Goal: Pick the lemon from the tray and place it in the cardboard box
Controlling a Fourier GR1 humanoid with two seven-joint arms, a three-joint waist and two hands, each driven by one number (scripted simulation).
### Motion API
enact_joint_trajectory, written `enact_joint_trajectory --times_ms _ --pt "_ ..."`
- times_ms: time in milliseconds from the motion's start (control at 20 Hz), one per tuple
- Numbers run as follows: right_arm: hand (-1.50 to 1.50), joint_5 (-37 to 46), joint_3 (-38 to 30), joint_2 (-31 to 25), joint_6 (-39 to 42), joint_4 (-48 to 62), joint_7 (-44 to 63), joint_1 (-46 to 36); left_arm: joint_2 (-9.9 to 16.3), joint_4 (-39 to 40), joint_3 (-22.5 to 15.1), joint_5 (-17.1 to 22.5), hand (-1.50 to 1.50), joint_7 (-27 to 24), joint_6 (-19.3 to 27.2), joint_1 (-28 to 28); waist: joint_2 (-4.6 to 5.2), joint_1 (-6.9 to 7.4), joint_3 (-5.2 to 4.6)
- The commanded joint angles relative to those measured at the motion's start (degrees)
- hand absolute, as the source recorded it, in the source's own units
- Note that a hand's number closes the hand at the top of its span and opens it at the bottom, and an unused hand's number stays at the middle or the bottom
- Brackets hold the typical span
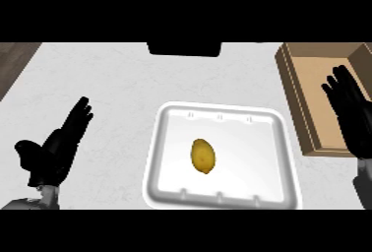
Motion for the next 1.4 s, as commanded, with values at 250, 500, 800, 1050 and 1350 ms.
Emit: enact_joint_trajectory --times_ms 250,500,800,1050,1350 --pt "-1.5 8.0 0.9 -4.7 -3.4 -17.5 1.9 -13.2 7.9 -2.3 0.0 -6.0 0.0 -8.3 -7.4 -8.4 -0.29 -4.12 -0.45" --pt "-1.5 23.2 10.4 -9.0 -3.7 -22.4 4.1 -0.3 5.3 1.9 -2.1 -6.3 0.0 -13.4 -10.6 -6.4 0.42 -4.02 -0.18" --pt "-1.5 36.1 18.5 -11.6 0.7 -19.7 -0.9 -4.0 4.7 6.3 -0.5 -5.3 0.0 -13.6 -12.9 -10.8 0.69 -3.05 -0.19" --pt "-1.5 40.3 22.9 -15.6 10.3 -25.0 12.5 -9.3 3.1 7.4 -1.4 -7.5 0.0 -15.2 -12.0 -10.8 0.53 -3.06 -0.29" --pt "-1.5 44.9 35.8 -11.8 23.6 -27.4 29.6 -17.7 1.6 9.7 -2.3 -8.7 0.0 -15.6 -12.0 -11.8 0.53 -2.34 -0.39"
